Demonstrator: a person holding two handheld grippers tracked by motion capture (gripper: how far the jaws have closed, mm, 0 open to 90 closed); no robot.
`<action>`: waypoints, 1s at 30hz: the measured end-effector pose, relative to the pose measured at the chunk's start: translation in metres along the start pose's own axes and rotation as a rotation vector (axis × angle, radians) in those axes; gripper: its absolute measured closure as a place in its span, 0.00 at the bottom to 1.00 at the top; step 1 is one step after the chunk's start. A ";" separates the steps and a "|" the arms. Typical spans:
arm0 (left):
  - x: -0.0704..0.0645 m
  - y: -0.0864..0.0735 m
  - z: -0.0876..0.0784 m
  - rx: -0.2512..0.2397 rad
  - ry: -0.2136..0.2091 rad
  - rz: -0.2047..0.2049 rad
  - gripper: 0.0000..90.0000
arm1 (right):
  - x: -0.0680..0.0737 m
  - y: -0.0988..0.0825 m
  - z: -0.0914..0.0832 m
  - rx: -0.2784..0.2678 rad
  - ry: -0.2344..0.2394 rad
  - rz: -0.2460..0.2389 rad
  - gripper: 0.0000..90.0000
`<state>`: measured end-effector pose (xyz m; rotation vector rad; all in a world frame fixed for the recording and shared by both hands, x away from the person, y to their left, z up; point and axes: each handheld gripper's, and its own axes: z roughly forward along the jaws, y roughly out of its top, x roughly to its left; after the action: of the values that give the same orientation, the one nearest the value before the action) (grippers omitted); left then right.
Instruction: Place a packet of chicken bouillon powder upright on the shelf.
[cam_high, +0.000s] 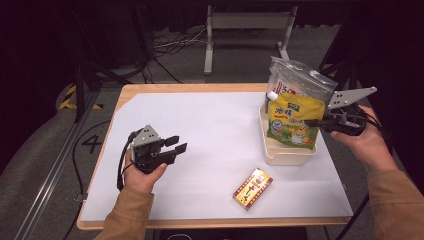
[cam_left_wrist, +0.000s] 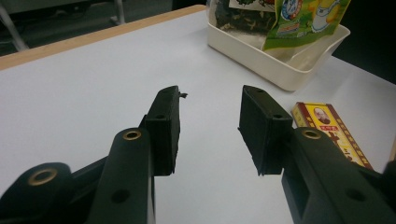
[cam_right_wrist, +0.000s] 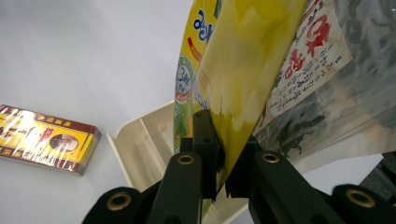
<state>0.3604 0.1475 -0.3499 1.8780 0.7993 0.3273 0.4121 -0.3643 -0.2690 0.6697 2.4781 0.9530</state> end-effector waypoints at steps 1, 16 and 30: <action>0.000 0.000 0.000 -0.001 -0.001 -0.001 0.65 | 0.000 0.000 0.001 -0.001 -0.003 -0.001 0.95; 0.000 0.000 0.002 0.006 -0.003 0.003 0.64 | -0.003 -0.017 0.020 0.008 0.023 0.049 0.95; -0.001 0.000 0.004 0.011 -0.010 0.004 0.62 | -0.002 -0.028 0.026 0.025 0.038 0.124 0.89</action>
<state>0.3621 0.1438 -0.3518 1.8902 0.7918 0.3161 0.4188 -0.3702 -0.3067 0.8290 2.5097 0.9893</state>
